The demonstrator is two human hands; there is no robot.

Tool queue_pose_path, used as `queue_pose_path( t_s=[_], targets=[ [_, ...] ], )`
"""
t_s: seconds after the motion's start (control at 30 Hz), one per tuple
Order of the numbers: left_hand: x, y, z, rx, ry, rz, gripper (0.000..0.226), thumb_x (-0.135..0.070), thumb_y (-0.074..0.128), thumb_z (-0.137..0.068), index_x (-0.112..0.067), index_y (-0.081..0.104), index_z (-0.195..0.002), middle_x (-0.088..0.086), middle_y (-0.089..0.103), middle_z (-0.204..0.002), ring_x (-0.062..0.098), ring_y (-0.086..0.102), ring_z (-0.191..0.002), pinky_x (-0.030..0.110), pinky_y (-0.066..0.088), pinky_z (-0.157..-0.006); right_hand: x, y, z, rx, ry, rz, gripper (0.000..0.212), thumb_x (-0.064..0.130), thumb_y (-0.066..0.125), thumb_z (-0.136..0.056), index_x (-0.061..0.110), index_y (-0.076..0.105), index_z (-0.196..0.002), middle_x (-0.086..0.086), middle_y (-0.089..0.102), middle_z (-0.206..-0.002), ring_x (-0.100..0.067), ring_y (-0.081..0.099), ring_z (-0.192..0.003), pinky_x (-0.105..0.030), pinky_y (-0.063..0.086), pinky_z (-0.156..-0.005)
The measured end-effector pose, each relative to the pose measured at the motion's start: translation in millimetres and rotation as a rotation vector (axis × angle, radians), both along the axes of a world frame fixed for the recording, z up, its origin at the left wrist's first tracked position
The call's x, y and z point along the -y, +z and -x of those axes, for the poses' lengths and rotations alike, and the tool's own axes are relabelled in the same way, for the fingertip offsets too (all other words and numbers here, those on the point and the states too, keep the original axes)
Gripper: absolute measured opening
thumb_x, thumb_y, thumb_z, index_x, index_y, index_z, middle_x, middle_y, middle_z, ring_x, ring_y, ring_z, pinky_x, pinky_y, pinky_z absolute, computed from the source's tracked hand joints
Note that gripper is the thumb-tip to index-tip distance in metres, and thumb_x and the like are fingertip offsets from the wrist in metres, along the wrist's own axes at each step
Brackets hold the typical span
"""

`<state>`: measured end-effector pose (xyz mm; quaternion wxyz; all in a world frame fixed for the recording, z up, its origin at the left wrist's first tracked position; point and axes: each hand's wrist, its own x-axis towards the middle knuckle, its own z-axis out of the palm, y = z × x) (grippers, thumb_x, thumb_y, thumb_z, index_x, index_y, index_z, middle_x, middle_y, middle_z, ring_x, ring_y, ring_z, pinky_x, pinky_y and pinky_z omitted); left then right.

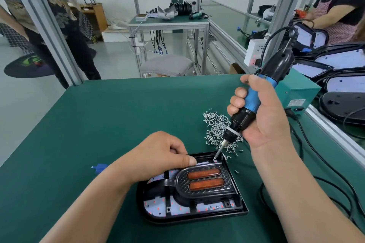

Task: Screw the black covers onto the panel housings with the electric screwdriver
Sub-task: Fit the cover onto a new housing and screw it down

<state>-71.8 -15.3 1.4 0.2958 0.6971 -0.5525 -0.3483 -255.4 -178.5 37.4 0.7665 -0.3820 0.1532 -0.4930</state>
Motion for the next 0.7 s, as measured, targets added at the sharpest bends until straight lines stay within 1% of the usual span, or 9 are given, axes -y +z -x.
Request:
queue_pose_path(
  t_s=[0.13,0.3,0.53,0.7],
  targets=[
    [0.0,-1.3,-0.1,-0.001,0.007,0.002,0.030,-0.039,0.087,-0.085,-0.017,0.073,-0.071,-0.015,0.047,-0.047,0.001,0.037,-0.046,0.013,0.030,-0.048,-2.3,-0.3,-2.0,-0.010,0.019,0.014,0.011,0.022,0.062,-0.097,0.014,0.056,-0.103,0.001,0.052,-0.072,-0.012,0.048,-0.054,-0.025,0.045,-0.052],
    [-0.5,-0.5,0.9,-0.005,0.009,-0.001,0.030,-0.038,0.088,-0.085,-0.019,0.071,-0.069,-0.016,0.047,-0.046,0.001,0.038,-0.045,0.014,0.030,-0.047,-6.4,1.2,-3.4,-0.037,0.031,0.053,0.021,0.025,0.066,-0.091,0.014,0.054,-0.104,0.000,0.052,-0.071,-0.013,0.048,-0.054,-0.026,0.046,-0.052],
    [-1.0,-0.7,2.1,0.001,0.014,0.004,0.032,-0.038,0.088,-0.085,-0.021,0.068,-0.067,-0.015,0.045,-0.046,0.002,0.036,-0.043,0.013,0.029,-0.046,-11.1,3.8,-3.0,-0.033,0.068,0.157,0.013,0.024,0.063,-0.094,0.017,0.059,-0.104,0.000,0.052,-0.072,-0.013,0.049,-0.054,-0.027,0.045,-0.053],
    [-1.5,-1.7,2.6,0.018,0.021,0.002,0.032,-0.041,0.087,-0.084,-0.019,0.070,-0.071,-0.013,0.047,-0.049,0.004,0.036,-0.047,0.018,0.031,-0.048,-13.3,3.8,-3.7,-0.028,0.100,0.206,0.018,0.028,0.071,-0.089,0.019,0.064,-0.103,-0.001,0.052,-0.074,-0.015,0.049,-0.054,-0.028,0.045,-0.053]
  ],
)
